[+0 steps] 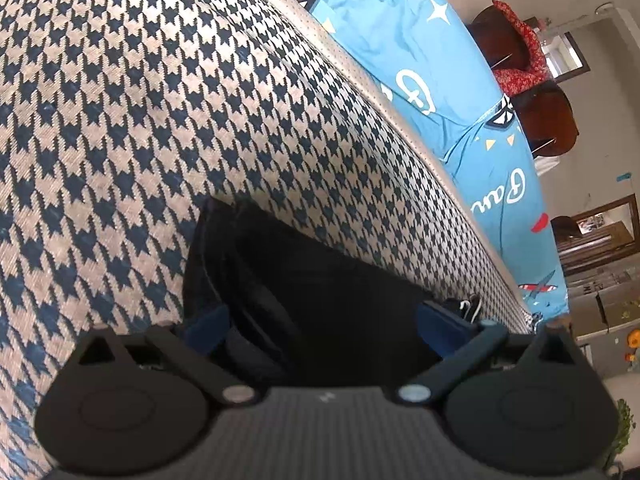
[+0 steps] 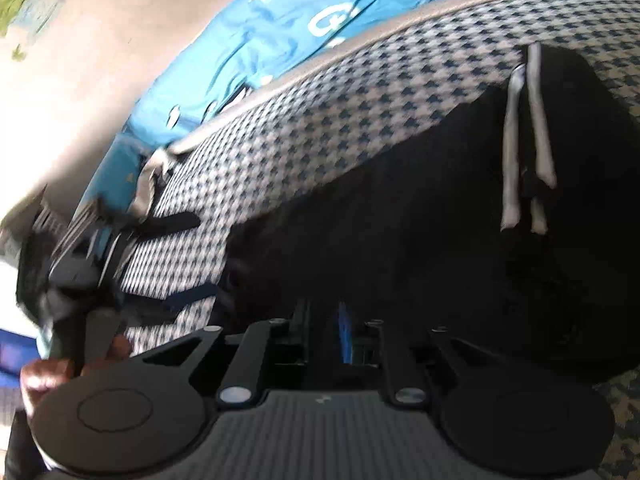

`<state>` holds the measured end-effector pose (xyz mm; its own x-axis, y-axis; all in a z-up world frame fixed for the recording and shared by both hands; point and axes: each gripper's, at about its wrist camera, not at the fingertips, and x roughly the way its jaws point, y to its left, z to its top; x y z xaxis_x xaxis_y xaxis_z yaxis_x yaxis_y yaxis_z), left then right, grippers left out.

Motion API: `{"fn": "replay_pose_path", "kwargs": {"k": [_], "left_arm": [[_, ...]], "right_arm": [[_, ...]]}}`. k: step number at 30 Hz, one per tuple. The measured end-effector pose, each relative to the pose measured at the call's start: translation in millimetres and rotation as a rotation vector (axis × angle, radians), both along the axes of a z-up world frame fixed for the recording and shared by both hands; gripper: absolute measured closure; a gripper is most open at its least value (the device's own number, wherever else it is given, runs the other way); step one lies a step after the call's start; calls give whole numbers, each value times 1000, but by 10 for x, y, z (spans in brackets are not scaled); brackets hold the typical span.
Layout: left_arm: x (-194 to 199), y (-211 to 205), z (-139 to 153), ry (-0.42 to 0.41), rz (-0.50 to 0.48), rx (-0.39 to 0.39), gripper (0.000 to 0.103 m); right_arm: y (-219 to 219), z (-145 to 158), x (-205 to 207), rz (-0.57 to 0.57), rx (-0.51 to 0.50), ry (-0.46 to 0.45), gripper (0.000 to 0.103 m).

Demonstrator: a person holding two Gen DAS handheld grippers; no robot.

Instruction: Fold clothes

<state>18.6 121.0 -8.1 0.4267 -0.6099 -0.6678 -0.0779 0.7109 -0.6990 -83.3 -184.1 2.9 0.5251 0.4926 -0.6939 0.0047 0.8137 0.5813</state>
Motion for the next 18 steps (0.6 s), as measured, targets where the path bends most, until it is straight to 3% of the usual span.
{"fn": "replay_pose_path", "kwargs": {"k": [8, 16, 18], "left_arm": [[13, -19, -3, -2, 3, -3, 0], [12, 18, -5, -2, 11, -7, 0], [12, 26, -5, -3, 13, -7, 0]], "right_arm": [[314, 31, -171, 181, -35, -42, 86], [498, -39, -71, 165, -105, -47, 86], [504, -52, -15, 134, -75, -62, 86]]}}
